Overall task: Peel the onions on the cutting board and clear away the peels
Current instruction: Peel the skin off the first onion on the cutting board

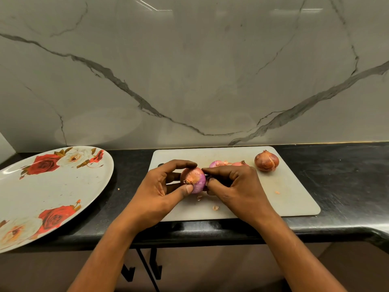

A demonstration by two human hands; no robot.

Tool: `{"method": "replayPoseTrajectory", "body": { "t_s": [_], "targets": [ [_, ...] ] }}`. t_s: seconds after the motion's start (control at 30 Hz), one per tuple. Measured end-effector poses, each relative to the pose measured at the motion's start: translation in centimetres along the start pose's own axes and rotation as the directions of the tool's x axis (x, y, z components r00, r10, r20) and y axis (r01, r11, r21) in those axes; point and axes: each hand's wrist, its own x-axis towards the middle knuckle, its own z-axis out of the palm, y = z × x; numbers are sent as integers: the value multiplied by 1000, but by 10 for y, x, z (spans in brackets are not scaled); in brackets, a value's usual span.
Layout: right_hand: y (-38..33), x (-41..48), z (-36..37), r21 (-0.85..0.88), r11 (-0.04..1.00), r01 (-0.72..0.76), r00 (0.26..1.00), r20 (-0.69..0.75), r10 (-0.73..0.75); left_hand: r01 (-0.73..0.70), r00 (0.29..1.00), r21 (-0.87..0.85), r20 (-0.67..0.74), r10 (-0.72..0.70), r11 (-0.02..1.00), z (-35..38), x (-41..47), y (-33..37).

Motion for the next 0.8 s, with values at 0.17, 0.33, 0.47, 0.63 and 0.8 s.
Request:
{"method": "replayPoseTrajectory", "body": {
  "t_s": [0.17,0.33,0.47,0.63,0.8],
  "targets": [
    [5,0,0,69,996,-53,998,-39,55,-17,999,-66,-34,15,998,-3,1,-2],
    [3,-1,0,45,997,-60,997,-56,62,-32,998,-129,-56,25,991,-3,2,-2],
    [3,-1,0,26,996,-84,991,-103,86,2,999,-190,-44,-10,982,-4,3,-3],
    [-3,-3,-2,-52,998,-23,995,-95,18,17,997,-244,-67,-34,970,-5,3,-3],
    [-4,-4,0,-61,998,4,998,-56,-8,18,999,-96,-40,-22,995,-1,1,2]
  ]
}}
